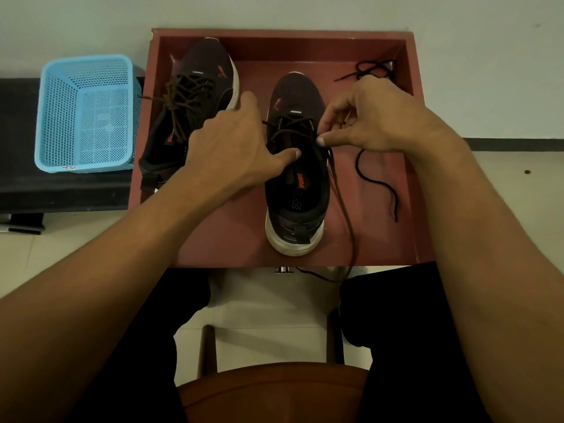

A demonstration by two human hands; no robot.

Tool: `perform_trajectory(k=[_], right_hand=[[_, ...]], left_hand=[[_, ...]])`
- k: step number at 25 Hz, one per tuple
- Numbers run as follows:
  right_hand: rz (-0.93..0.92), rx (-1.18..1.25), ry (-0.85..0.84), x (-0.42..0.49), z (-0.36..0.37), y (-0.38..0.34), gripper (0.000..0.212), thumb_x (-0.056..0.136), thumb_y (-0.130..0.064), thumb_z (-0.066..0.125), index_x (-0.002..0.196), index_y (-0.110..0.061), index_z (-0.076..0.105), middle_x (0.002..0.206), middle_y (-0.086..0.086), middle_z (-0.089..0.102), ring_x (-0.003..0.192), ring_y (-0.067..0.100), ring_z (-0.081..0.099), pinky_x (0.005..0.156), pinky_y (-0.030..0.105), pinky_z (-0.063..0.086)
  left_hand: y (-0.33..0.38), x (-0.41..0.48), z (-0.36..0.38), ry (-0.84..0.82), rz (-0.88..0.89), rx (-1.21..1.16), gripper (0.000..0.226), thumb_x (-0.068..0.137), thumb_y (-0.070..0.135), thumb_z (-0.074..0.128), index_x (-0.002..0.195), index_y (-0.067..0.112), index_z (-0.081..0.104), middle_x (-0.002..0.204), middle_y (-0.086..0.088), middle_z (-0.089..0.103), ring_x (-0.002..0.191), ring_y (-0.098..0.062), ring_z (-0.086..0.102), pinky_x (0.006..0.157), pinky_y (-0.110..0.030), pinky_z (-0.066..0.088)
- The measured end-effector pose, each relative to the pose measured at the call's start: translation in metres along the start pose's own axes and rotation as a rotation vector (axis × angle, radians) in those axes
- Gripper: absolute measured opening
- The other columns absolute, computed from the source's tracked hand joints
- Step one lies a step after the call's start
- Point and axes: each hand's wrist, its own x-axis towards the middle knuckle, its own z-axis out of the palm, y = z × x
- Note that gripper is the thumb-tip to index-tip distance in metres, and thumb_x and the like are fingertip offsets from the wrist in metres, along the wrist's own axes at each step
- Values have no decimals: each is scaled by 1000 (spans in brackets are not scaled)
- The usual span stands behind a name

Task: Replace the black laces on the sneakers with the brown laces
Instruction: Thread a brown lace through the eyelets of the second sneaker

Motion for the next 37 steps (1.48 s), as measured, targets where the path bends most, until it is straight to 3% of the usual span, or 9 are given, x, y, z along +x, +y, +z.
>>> perform_trajectory(k=[7,11,13,18,22,26,31,34,37], right_hand=[[226,27,-134,-4,-6,10,9,87,-25,84,82,-28,78,78,-12,73,77,3,65,80,27,49],[359,-126,-225,-1,-3,8,9,84,-17,85,83,-25,80,79,-8,74,74,13,66,65,26,48],[390,-198,-243,2,0,3,11,82,-13,84,91,-19,82,88,1,76,79,22,71,70,31,56],[274,-87,-122,-5,-5,2,13,80,-28,89,84,-29,76,89,-4,74,82,16,69,71,28,53],[127,-28,-48,-10,-9,0,11,83,-32,87,86,-30,77,81,-8,71,76,3,64,66,20,45],[100,-24,-20,-9,-7,1,8,84,-32,85,83,-29,79,75,-12,70,64,-5,60,62,16,41],[235,-45,-94,-6,-10,5,6,84,-25,86,81,-26,80,83,-8,75,80,6,67,77,29,50],[421,-169,-248,-2,-11,8,3,85,-15,84,86,-12,83,92,8,77,78,21,66,71,33,51],[441,-284,-356,-1,-7,4,13,86,-18,83,92,-7,82,97,14,77,80,25,66,76,37,56]], left_hand=[[3,-4,2,-99,-81,-79,99,70,84,72,131,13,38,115,-12,65,103,-40,66,88,-55,57],[3,-7,-2,-165,-135,-159,96,72,82,72,127,11,39,92,-10,66,55,-27,72,59,-38,61],[4,-8,-3,-216,-155,-198,88,77,76,73,123,9,41,90,-10,66,43,-23,68,47,-30,54],[5,-4,-4,-326,-135,-256,68,85,73,67,92,5,60,53,-5,70,42,-18,68,47,-26,53],[4,-7,-3,-290,-90,-175,75,87,79,56,73,6,65,43,0,64,37,-13,64,54,-29,57],[1,-6,-1,-326,-76,-105,79,90,82,47,66,9,66,46,1,65,38,-11,62,76,-43,64],[1,-3,1,-322,-62,-60,65,97,72,49,73,13,56,63,-6,65,64,-26,65,86,-50,59],[-2,-2,3,-327,-51,-73,58,99,67,51,75,14,50,72,-6,55,67,-24,54,83,-50,55],[-3,-3,5,-328,-41,-96,56,99,66,51,73,16,50,71,-5,55,66,-22,54,77,-45,51]])
